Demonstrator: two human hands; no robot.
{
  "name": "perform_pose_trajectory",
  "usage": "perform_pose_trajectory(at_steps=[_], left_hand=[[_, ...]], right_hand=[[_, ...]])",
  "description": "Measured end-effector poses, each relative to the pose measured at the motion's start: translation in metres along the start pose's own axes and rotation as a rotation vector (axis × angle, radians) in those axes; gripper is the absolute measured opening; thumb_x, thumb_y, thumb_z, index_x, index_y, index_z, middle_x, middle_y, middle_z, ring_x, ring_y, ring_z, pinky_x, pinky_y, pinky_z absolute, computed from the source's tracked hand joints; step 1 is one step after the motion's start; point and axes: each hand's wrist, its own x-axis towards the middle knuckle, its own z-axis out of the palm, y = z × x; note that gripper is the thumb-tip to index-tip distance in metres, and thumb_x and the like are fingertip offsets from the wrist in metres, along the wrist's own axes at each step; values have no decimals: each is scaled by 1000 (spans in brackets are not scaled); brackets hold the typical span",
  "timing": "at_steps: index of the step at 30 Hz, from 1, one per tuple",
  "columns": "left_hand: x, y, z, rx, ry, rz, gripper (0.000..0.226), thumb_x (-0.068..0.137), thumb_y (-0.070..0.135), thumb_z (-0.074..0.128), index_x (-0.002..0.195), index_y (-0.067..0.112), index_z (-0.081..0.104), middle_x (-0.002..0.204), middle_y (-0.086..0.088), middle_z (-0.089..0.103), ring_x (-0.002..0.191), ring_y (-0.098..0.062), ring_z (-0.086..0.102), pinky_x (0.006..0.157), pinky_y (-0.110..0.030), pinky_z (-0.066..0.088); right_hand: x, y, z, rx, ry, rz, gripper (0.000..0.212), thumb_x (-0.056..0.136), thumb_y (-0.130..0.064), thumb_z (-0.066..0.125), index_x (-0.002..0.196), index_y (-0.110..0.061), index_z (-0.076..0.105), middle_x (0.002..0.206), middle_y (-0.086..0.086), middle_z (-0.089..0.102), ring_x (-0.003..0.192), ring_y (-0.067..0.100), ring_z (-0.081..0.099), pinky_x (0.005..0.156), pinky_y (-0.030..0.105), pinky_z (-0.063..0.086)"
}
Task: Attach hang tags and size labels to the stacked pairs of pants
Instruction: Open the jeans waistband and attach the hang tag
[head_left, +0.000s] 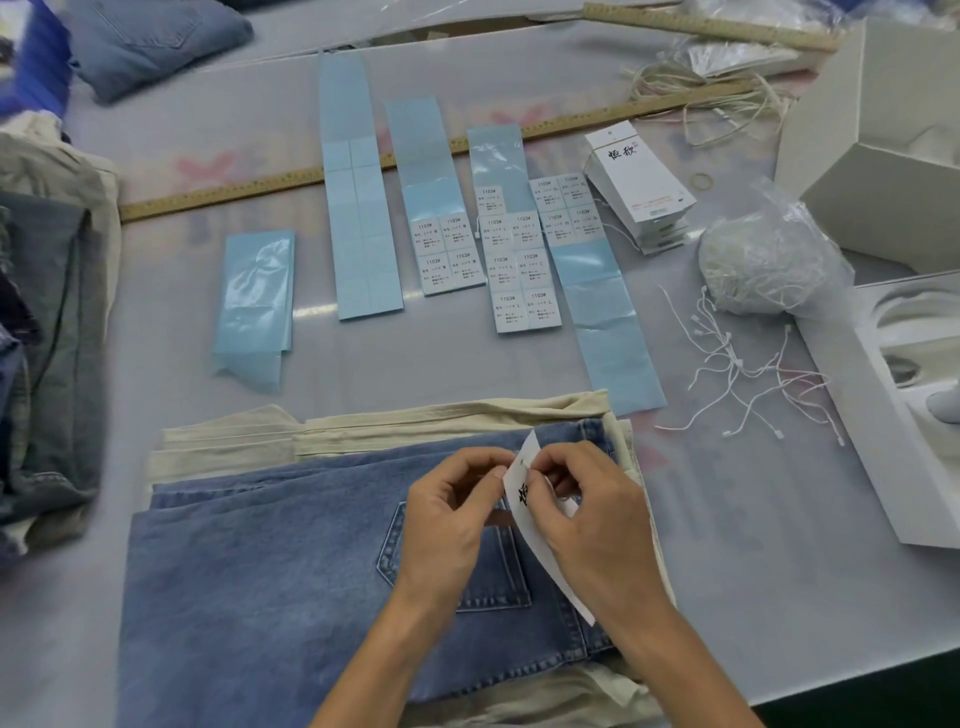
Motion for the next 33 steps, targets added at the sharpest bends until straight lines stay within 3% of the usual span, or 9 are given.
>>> perform_pose_trajectory(at_steps=[3, 6, 11, 16, 23, 28, 33], left_hand=[[1, 0, -2, -4, 16, 10, 25, 90, -2, 68, 96, 19, 80, 95, -7, 78, 89, -21, 75, 74, -24, 58], [-1, 4, -4, 0, -17, 19, 17, 88, 12, 71, 100, 21, 81, 96, -5, 79, 89, -18, 75, 74, -22, 57], [-5, 8, -5, 38, -84, -30, 13, 91, 23, 67, 94, 24, 80, 82, -9, 76, 67, -19, 69, 60, -30, 55], [-7, 10, -3, -10, -57, 7, 21, 93, 27, 61, 105, 28, 79, 95, -5, 78, 82, -16, 73, 70, -25, 56], [-6, 10, -5, 13, -52, 51, 20, 91, 25, 65, 102, 29, 80, 96, -2, 78, 83, -13, 73, 71, -22, 56], [-3, 12, -5, -36, -55, 32, 15, 88, 21, 69, 98, 20, 81, 93, -9, 78, 83, -20, 75, 69, -25, 59], [-1, 6, -5, -49, -54, 27, 13, 86, 18, 73, 98, 19, 78, 97, -11, 77, 90, -27, 75, 73, -34, 62]], right_hand=[[1, -7, -5, -92, -41, -46, 15, 87, -10, 72, 84, -21, 62, 81, -12, 56, 77, 8, 53, 69, 20, 44], [3, -16, -10, -155, -82, -96, 11, 89, -13, 72, 87, -19, 63, 83, -12, 55, 77, 7, 50, 70, 16, 42], [9, -27, -17, -204, -98, -81, 11, 90, -15, 69, 86, -20, 61, 83, -10, 56, 76, 8, 49, 67, 10, 36], [12, -31, -20, -246, -143, -81, 12, 88, -13, 71, 84, -18, 61, 82, -8, 57, 76, 10, 49, 65, 9, 33], [10, -25, -21, -173, -129, -27, 13, 89, -15, 69, 85, -23, 61, 82, -14, 56, 78, 6, 52, 67, 13, 40], [11, -24, -21, -102, -86, 1, 21, 89, -13, 69, 83, -28, 57, 81, -15, 56, 79, 5, 55, 69, 11, 39], [11, -24, -21, -118, -119, -40, 10, 89, -12, 69, 86, -19, 63, 85, -9, 60, 81, 11, 54, 71, 27, 47]])
